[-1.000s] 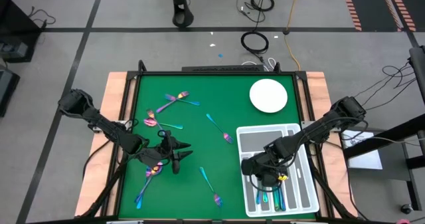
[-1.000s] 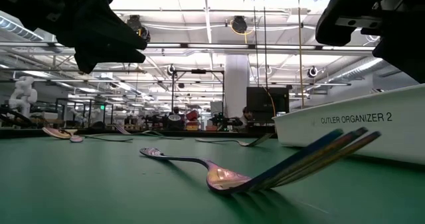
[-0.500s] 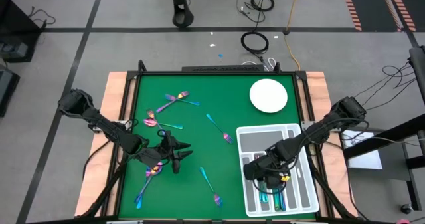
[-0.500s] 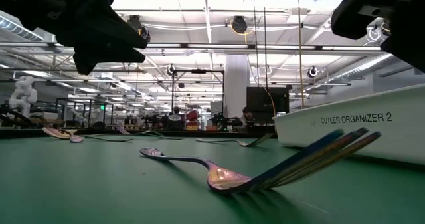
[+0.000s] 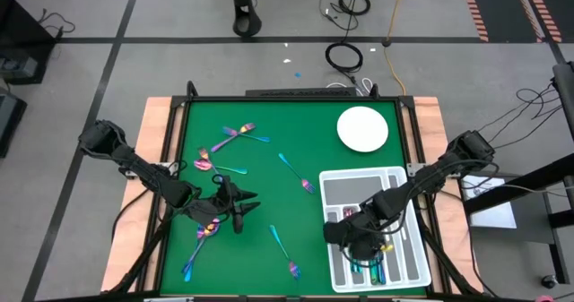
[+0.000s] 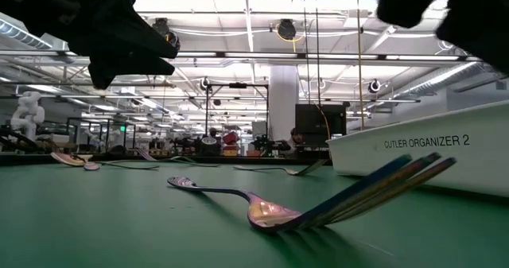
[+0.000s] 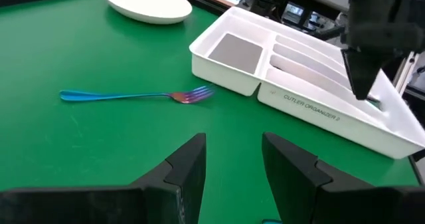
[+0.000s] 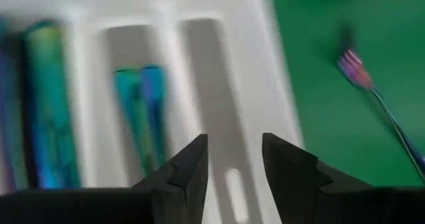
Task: Sort silverware
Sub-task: Put the top spoon into the utensil organizer
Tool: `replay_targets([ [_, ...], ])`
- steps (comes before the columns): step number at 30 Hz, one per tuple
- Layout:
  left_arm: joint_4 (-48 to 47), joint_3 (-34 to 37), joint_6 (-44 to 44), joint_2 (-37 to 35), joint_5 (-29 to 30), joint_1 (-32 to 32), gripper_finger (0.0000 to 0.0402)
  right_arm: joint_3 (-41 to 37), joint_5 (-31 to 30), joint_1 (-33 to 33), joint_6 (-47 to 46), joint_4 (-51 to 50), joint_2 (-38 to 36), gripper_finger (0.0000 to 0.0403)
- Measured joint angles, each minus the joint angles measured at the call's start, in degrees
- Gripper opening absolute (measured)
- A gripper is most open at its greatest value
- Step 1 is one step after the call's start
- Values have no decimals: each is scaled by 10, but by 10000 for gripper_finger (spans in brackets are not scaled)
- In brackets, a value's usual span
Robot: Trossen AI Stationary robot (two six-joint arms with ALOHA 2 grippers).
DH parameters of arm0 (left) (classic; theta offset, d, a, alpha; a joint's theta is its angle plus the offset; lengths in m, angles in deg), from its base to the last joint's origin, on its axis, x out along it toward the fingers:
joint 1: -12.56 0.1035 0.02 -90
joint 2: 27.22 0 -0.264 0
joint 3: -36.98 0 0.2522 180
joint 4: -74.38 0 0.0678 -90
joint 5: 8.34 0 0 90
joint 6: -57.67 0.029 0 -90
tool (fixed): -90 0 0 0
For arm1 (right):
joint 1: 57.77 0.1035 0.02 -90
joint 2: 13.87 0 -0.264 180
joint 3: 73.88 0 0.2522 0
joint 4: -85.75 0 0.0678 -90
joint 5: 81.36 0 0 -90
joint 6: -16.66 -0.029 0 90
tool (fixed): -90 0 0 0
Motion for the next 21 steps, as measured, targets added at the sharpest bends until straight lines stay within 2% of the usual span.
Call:
replay_targets([
  [4,-2,0,38,0,0,-4,148,26,-49,-22,-87,5,-2,131],
  [12,-21,0,71,0,-13,-10,148,116,-46,-96,-200,6,-2,130],
  [21,-36,0,69,0,-53,-10,148,137,-46,-202,-360,4,-2,130],
])
